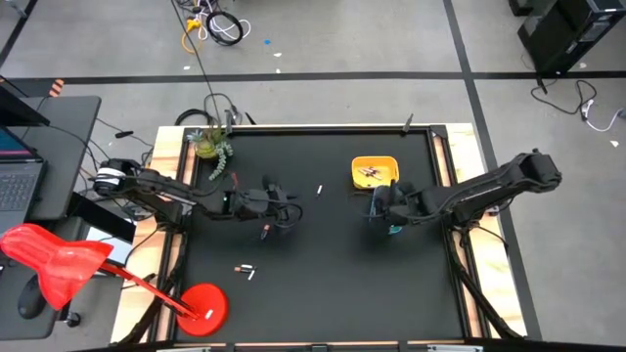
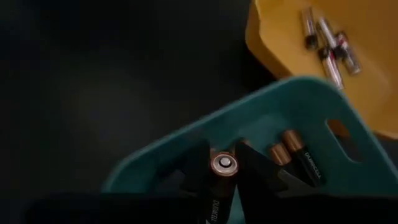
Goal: Sort batteries
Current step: Put the gold black battery into the blue bin, then put the middle gold black battery into the blue bin
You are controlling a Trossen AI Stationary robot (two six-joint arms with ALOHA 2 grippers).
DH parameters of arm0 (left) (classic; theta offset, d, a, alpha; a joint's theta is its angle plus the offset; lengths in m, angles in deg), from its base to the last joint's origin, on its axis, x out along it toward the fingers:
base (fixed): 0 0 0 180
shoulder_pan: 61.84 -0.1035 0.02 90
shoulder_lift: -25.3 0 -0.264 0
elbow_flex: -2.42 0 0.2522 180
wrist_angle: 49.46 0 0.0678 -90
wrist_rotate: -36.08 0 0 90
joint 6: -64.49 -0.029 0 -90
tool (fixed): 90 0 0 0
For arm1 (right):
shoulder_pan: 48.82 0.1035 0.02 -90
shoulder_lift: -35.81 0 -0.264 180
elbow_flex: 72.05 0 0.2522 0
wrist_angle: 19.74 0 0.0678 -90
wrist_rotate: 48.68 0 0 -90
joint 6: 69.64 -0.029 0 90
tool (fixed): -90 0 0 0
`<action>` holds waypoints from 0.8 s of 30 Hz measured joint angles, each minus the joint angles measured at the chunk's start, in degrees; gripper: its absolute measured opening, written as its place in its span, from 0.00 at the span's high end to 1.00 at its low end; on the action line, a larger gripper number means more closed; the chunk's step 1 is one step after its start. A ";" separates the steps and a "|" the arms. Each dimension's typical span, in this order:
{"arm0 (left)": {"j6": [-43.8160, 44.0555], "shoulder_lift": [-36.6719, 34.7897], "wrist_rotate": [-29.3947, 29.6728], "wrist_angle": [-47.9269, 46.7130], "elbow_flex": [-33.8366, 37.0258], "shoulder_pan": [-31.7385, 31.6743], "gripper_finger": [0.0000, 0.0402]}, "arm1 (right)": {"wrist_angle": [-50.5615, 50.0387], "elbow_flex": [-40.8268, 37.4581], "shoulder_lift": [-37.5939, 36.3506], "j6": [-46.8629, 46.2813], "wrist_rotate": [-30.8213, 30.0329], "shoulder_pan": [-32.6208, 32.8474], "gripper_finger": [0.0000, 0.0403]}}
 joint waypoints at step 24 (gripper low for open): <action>21.11 -1.95 -9.52 -57.19 -14.25 4.74 0.61 | 54.20 -0.41 4.27 45.28 -30.25 2.52 0.72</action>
